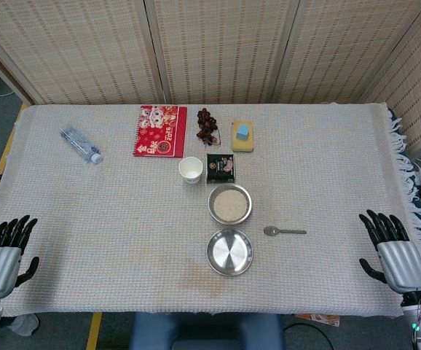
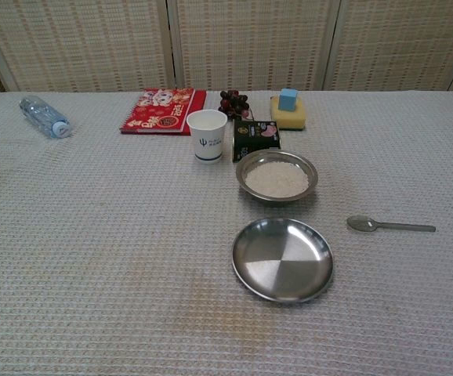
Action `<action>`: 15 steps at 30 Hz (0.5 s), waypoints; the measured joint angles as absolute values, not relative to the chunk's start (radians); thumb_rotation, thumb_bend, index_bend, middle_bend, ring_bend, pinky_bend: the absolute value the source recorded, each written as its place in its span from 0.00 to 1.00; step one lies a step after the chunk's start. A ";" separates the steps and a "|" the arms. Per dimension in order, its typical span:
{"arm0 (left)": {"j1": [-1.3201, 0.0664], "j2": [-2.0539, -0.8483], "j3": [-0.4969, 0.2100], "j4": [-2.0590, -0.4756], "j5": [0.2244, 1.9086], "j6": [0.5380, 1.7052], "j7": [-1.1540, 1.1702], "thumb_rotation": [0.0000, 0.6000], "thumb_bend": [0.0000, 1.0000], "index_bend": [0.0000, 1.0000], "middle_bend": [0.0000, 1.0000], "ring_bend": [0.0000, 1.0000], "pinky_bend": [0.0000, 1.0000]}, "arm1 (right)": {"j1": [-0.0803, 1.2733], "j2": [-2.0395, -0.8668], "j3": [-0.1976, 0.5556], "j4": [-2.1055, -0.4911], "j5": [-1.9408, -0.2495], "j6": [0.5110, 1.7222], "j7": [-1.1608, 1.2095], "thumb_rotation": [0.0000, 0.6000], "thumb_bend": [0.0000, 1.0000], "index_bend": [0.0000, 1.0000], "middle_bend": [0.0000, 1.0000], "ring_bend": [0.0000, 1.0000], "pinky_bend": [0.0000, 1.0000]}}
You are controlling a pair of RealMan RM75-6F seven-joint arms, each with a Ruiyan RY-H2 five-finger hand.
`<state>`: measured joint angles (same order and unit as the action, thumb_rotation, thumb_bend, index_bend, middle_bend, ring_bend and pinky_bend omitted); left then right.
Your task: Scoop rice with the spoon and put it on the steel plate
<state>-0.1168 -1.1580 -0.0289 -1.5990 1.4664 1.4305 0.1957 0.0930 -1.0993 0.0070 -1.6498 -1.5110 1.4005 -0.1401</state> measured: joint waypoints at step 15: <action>-0.127 -1.173 -0.019 -1.589 1.477 1.410 0.195 1.00 0.41 0.00 0.00 0.00 0.07 | 0.151 -1.128 0.022 -1.648 -1.491 1.303 -0.149 1.00 0.23 0.32 0.00 0.00 0.00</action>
